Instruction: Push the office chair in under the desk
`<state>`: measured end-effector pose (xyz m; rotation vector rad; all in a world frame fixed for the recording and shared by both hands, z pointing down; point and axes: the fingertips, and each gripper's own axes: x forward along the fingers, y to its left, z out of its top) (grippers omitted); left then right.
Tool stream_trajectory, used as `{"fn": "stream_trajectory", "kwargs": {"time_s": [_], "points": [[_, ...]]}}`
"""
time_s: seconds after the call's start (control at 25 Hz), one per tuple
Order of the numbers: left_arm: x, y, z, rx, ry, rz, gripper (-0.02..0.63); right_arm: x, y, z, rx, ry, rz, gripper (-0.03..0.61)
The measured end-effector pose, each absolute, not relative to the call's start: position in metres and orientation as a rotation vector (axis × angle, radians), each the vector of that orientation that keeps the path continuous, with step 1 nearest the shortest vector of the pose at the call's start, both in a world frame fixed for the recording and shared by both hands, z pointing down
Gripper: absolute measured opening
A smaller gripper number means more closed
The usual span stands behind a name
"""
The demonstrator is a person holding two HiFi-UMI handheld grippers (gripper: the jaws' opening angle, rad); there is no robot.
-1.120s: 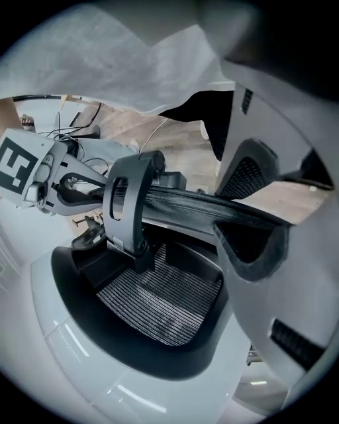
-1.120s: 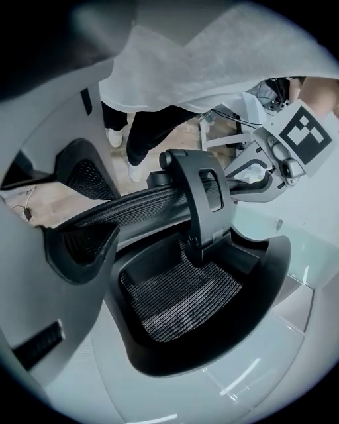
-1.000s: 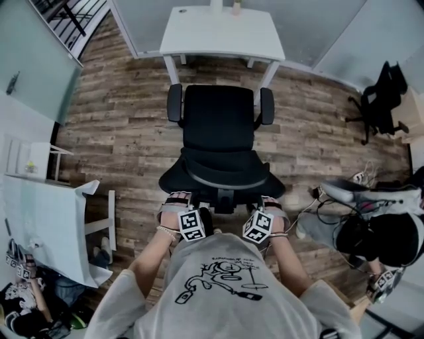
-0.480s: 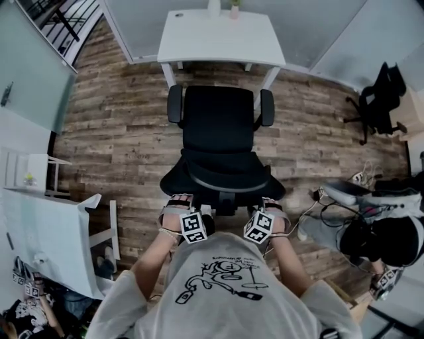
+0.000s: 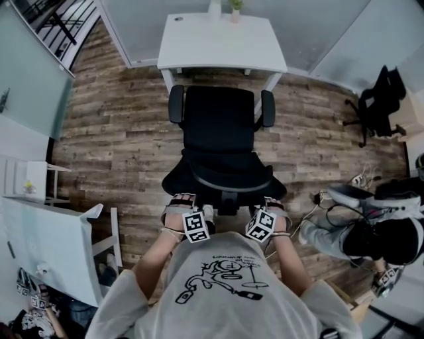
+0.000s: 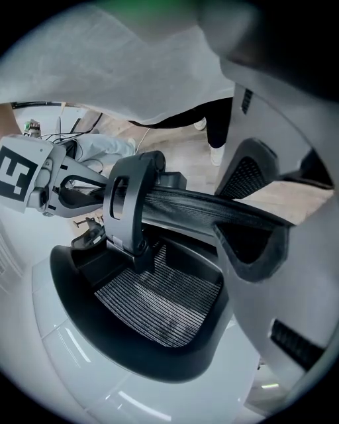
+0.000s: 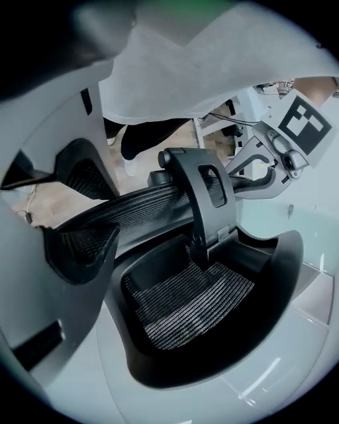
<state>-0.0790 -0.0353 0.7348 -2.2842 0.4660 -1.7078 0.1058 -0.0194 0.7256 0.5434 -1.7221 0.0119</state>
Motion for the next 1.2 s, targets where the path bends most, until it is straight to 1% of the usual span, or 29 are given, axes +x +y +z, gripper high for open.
{"fn": "stream_trajectory", "kwargs": {"time_s": [1.2], "points": [[-0.069, -0.17, 0.737, -2.261, 0.452, -1.723, 0.12, 0.114, -0.16, 0.724, 0.581, -1.718, 0.04, 0.144]]}}
